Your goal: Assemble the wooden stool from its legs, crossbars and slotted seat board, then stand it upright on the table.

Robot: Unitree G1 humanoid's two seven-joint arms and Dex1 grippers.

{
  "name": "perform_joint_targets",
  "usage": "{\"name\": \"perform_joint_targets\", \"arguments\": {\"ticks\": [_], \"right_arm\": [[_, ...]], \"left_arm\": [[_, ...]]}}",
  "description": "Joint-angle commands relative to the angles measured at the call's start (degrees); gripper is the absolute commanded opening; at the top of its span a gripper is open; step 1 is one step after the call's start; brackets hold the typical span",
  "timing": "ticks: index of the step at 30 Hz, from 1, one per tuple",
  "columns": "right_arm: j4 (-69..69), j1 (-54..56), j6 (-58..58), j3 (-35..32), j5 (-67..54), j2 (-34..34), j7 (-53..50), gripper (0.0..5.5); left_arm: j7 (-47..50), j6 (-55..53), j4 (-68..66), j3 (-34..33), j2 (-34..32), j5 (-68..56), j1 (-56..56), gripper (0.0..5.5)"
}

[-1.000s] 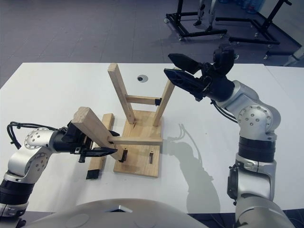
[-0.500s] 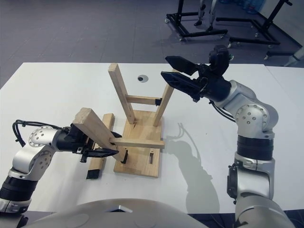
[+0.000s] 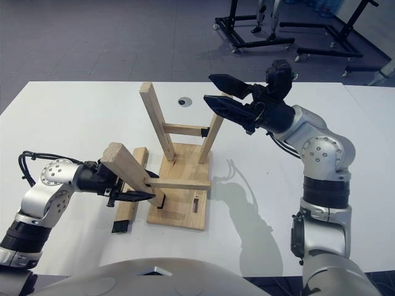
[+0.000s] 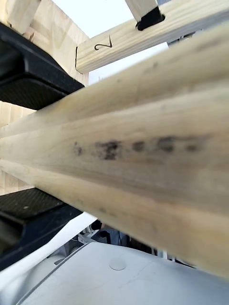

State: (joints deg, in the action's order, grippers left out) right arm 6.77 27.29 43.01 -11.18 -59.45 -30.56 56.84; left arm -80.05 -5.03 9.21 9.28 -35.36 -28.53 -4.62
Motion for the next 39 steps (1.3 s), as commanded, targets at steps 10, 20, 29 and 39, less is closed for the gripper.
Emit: {"name": "perform_joint_targets", "arguments": {"ticks": [10, 20, 29, 39], "right_arm": [[0.7, -0.4, -1.2, -0.7, 1.6, 0.5, -0.4, 4.81], [2.6, -2.9, -1.9, -2.7, 0.8, 0.6, -2.2, 4.81], [5.6, -5.9, -2.8, -4.3, 0.3, 2.1, -5.3, 4.81], [9.5, -10.7, -4.5, -5.1, 0.3, 4.0, -8.2, 4.81]], "left_arm": [[8.4, 7.9, -2.1, 4.6, -1.9, 11.3, 3.8, 2.63], [13.0, 6.1, 7.9, -0.3, -5.5, 11.0, 10.6, 3.78], [15.8, 3.8, 12.8, -2.0, -7.6, 11.0, 16.6, 3.78], [27.2, 1.0, 9.6, -6.9, -6.6, 17.8, 18.7, 3.78]]}}
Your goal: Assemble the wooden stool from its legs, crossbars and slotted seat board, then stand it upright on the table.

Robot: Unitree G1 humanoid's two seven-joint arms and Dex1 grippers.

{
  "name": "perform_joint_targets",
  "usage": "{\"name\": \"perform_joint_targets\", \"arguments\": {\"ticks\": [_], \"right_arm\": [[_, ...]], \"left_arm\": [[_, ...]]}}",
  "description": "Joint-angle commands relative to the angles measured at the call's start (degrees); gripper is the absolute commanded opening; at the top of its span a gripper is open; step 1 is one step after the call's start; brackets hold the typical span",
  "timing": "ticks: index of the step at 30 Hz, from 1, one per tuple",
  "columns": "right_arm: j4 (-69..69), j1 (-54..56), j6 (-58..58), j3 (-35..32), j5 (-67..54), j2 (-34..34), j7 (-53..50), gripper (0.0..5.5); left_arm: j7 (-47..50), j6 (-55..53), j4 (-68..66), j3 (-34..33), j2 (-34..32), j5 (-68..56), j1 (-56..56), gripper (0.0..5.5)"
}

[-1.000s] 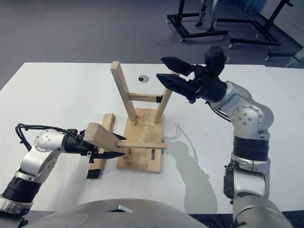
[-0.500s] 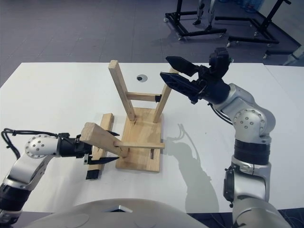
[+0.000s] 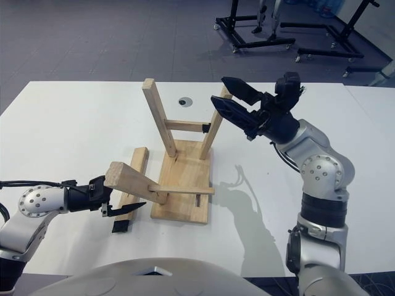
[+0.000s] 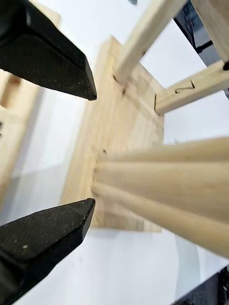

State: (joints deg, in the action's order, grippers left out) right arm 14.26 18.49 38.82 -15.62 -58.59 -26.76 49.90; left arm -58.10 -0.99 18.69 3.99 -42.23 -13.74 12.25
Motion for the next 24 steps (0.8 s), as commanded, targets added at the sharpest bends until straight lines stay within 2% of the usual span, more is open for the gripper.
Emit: {"name": "perform_joint_targets", "arguments": {"ticks": [1, 7, 14, 18, 24], "right_arm": [[2.5, -2.5, -0.2, -0.7, -0.7, 0.2, -1.6, 4.81], [7.4, -7.7, 0.6, -1.0, -2.5, -0.1, -4.0, 4.81], [10.7, -11.4, 1.4, -1.2, -4.5, -1.7, -6.5, 4.81], [10.4, -9.8, 3.0, -0.5, -6.1, -3.0, -7.2, 4.81], [9.0, -8.4, 4.0, -0.9, -7.4, -4.9, -6.4, 4.81]], "left_arm": [[7.3, -4.7, 1.1, -1.8, 1.2, 3.3, 2.5, 3.78], [27.0, -24.2, 16.0, -3.3, 11.9, 2.9, 6.4, 3.78], [44.6, -47.5, 28.1, -0.3, 21.6, 6.1, 9.1, 3.78], [49.0, -52.9, 31.2, 1.7, 24.6, 6.7, 11.5, 3.78], [53.8, -55.7, 29.6, 4.4, 27.9, 8.3, 15.0, 3.78]]}}
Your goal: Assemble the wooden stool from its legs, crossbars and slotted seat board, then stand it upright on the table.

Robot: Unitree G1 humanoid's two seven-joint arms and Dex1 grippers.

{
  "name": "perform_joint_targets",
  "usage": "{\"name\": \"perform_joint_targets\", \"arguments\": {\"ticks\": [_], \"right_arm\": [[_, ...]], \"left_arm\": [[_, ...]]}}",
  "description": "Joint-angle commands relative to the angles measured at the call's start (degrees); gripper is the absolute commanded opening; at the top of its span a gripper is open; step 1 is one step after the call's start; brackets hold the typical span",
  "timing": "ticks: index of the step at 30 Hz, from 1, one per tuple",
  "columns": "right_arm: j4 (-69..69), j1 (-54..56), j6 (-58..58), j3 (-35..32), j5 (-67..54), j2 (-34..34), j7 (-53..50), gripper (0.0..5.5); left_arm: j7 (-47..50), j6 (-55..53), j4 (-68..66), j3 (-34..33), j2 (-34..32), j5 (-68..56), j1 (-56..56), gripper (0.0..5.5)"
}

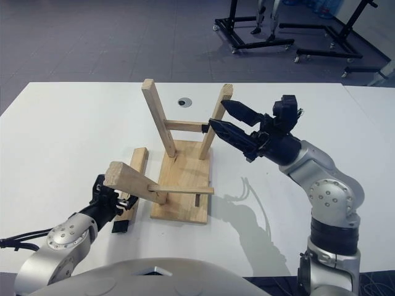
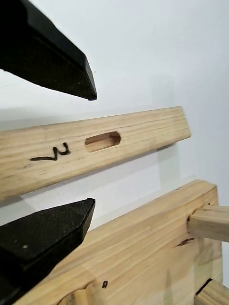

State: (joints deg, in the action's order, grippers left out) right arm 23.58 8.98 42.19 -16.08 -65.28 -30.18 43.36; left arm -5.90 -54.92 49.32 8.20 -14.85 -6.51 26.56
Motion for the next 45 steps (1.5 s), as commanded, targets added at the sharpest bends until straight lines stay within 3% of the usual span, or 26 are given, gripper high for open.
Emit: {"name": "perform_joint_targets", "arguments": {"ticks": [1, 8, 15, 21, 29, 36, 45], "right_arm": [[-0.5, 1.4, 0.6, -0.6, -0.8, -1.7, 0.1, 4.81], [-0.2, 2.1, -0.4, -0.2, -0.3, -1.2, -0.3, 4.81], [1.4, -0.2, -2.9, -0.2, 0.9, 0.7, -1.4, 4.81], [1.7, -1.0, -6.0, 0.5, 2.5, 2.3, -2.0, 4.81], [5.0, -6.2, -11.0, -1.5, 3.5, 4.8, -4.1, 4.81], [4.9, -5.0, -12.4, -0.9, 2.2, 6.6, -5.2, 4.81], [2.6, -1.8, -12.9, 1.5, 2.3, 7.4, -4.5, 4.81]], "left_arm": [[1.4, -1.9, -2.0, 0.4, -0.1, 1.3, 1.0, 3.78], [-0.8, 1.7, -10.2, -1.6, -2.7, 1.6, 3.6, 3.78], [-5.8, 6.4, -15.2, -4.5, -5.2, -0.5, 4.2, 2.6], [-7.7, 9.2, -20.2, -6.5, -7.1, -0.5, 1.0, 2.08], [-10.8, 16.2, -26.6, -8.3, -8.0, -1.8, -10.1, 2.07], [-20.2, 29.2, -32.1, -22.0, -8.8, -14.2, -21.5, 2.06], [-24.0, 32.4, -28.3, -24.4, -9.2, -21.2, -26.6, 2.06]]}}
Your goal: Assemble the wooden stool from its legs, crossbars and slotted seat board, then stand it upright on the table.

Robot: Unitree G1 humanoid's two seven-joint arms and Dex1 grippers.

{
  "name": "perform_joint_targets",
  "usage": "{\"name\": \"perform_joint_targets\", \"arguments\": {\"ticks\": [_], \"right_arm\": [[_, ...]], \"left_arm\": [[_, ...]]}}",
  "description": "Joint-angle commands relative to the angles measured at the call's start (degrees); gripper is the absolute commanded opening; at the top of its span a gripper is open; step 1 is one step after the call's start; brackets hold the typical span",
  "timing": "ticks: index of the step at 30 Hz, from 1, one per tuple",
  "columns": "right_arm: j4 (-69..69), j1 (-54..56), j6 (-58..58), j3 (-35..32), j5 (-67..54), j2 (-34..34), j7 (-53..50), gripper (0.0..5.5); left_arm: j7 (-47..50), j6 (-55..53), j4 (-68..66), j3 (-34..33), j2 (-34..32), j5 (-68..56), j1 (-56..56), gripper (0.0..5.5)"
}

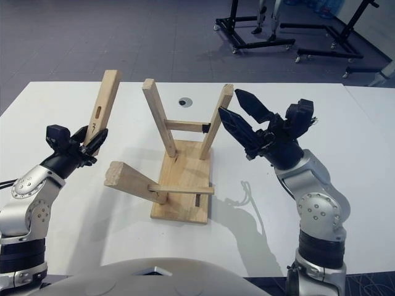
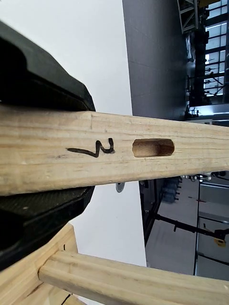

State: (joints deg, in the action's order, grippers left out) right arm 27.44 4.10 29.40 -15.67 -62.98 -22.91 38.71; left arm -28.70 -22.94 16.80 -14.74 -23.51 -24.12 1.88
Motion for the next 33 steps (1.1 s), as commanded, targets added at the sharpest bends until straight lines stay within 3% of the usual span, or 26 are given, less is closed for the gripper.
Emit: {"name": "perform_joint_targets", "arguments": {"ticks": [1, 8, 12, 19, 31, 33], "right_arm": [[-1.8, 4.0, -0.1, 1.6, 0.1, 0.4, 0.4, 4.81], [-5.2, 10.1, 0.9, 3.7, -2.4, 2.1, 1.3, 4.81], [-7.9, 16.0, 3.9, 6.6, -7.2, 3.7, 5.1, 4.81], [-13.1, 24.4, 4.7, 12.0, -3.9, 6.5, 10.5, 4.81], [-15.1, 27.4, 3.1, 14.2, -0.1, 11.8, 12.2, 4.81], [-15.1, 27.4, 3.1, 14.0, -0.5, 12.6, 12.6, 4.44]], "left_arm": [[-1.5, 0.0, 5.9, -1.6, -0.4, -5.5, -3.0, 2.06], [-7.1, -4.4, 15.8, -3.2, -2.1, -25.9, -8.2, 2.06], [-17.1, -9.7, 13.3, -2.4, -7.4, -36.7, -9.5, 2.06], [-29.0, -11.7, 1.9, 6.8, -9.6, -33.2, -19.4, 2.06], [-29.3, -12.3, 2.2, 9.8, -6.1, -33.9, -20.3, 2.06], [-29.2, -12.5, 2.8, 9.8, -6.2, -33.9, -20.1, 2.06]]}}
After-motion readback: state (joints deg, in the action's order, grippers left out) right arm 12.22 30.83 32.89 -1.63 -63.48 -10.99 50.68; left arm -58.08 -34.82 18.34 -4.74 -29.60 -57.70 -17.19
